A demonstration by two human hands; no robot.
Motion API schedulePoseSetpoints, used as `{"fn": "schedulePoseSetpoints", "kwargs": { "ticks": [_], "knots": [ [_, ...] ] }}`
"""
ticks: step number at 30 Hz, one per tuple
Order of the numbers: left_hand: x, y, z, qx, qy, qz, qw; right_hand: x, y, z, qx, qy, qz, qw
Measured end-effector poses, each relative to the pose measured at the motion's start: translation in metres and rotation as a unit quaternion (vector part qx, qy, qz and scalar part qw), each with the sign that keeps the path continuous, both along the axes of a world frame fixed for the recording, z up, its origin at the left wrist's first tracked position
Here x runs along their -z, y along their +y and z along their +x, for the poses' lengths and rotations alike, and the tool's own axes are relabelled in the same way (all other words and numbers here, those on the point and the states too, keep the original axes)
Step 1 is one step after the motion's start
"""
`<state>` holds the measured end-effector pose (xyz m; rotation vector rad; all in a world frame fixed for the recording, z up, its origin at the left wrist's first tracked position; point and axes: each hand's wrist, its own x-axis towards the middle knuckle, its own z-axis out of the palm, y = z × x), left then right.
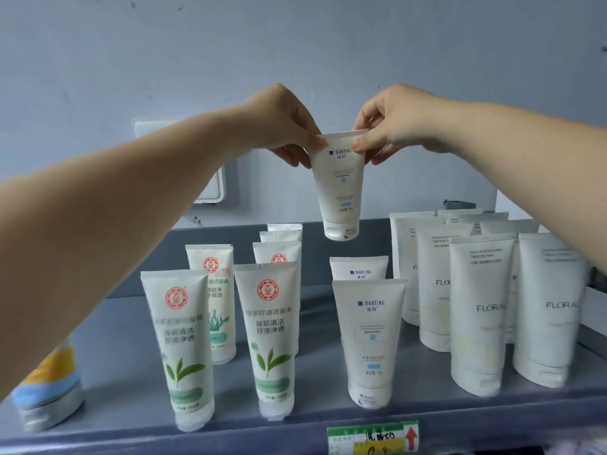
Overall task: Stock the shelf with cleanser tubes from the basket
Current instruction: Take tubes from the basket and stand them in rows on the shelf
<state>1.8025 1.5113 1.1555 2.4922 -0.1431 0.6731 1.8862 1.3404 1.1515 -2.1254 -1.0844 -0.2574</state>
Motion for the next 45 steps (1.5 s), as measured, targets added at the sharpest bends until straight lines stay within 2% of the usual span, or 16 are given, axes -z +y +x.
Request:
{"fn": "schedulePoseSetpoints", "kwargs": {
  "ticks": [3, 6, 12, 17, 22, 31, 39, 42, 45],
  "knots": [
    [-0.001, 0.004, 0.024, -0.002, 0.033, 0.049, 0.998, 0.000, 0.005, 0.021, 0.009, 0.006, -0.053, 0.999],
    [0.004, 0.010, 0.048, 0.003, 0.076, 0.076, 0.994, 0.002, 0.012, 0.038, 0.022, -0.012, -0.146, 0.989],
    [0.025, 0.012, 0.085, 0.014, 0.170, 0.139, 0.975, 0.014, 0.031, 0.065, 0.025, -0.042, -0.323, 0.945],
    [0.041, 0.008, 0.102, 0.010, 0.231, 0.212, 0.949, 0.032, 0.044, 0.080, 0.008, -0.035, -0.405, 0.913],
    [0.057, 0.002, 0.112, 0.011, 0.283, 0.269, 0.921, 0.050, 0.052, 0.088, -0.001, -0.029, -0.457, 0.889],
    [0.078, 0.003, 0.117, 0.034, 0.324, 0.254, 0.911, 0.071, 0.055, 0.091, -0.020, -0.038, -0.498, 0.866],
    [0.083, -0.001, 0.114, 0.030, 0.310, 0.246, 0.918, 0.073, 0.056, 0.089, -0.011, -0.060, -0.515, 0.855],
    [0.082, 0.000, 0.110, 0.014, 0.299, 0.279, 0.913, 0.070, 0.053, 0.083, 0.000, -0.068, -0.530, 0.845],
    [0.069, -0.002, 0.100, -0.003, 0.270, 0.270, 0.924, 0.055, 0.046, 0.071, 0.024, -0.100, -0.502, 0.859]
  ]
}}
